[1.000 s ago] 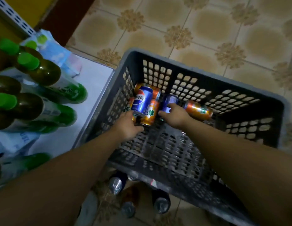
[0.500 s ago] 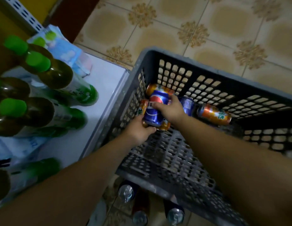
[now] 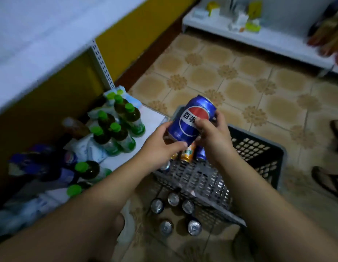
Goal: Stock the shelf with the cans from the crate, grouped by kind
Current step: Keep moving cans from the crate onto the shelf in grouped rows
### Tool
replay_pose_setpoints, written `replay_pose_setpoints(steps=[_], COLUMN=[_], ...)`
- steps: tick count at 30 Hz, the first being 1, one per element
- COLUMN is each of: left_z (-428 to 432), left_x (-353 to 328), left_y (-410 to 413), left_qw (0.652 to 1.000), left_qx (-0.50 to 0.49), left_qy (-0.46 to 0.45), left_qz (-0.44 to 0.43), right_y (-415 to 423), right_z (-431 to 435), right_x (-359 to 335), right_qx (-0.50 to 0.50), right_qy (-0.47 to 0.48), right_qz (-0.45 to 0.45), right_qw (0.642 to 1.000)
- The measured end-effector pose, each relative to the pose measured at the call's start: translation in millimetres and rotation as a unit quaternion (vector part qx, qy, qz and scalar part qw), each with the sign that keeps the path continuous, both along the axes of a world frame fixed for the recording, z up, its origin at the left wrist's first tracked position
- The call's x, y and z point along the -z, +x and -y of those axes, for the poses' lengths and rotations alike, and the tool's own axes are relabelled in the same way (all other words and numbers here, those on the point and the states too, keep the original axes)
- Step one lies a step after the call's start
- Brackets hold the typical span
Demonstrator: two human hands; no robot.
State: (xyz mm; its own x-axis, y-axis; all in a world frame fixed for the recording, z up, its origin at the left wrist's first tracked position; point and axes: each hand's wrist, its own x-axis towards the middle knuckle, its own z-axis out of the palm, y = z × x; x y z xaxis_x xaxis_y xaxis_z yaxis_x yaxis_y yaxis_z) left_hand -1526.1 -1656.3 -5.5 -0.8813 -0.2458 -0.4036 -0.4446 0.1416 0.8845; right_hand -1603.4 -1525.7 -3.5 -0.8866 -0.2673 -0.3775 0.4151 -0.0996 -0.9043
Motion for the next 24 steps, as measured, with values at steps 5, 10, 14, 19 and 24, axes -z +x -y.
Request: replay_pose_setpoints(steps=[5, 10, 14, 19, 24], left_z=[14, 33, 45, 68, 110], left_x=[-102, -183, -233, -272, -286], left_y=[62, 156, 239, 339, 441], left_qw=[0.995, 0.984, 0.968, 0.952, 0.922], left_qx=[-0.033, -0.085, -0.127, -0.15, -0.195], left_qy=[-0.058, -0.117, -0.161, -0.241, -0.334], left_qz=[-0.068, -0.102, -0.142, -0.113, -0.019], right_y=[49, 123, 194, 280, 361], right_z=[21, 50, 73, 102, 139], right_x=[-103, -192, -245, -285, -299], right_qx=[-0.064, -0.165, -0.206, -0.277, -0.336], right_qy=[0.001, -0.017, -0.021, -0.023, -0.033], right_qz=[-0.105, -0.22, -0.286, -0.332, -0.344], right_qw=[0.992, 0.961, 0.936, 0.902, 0.876])
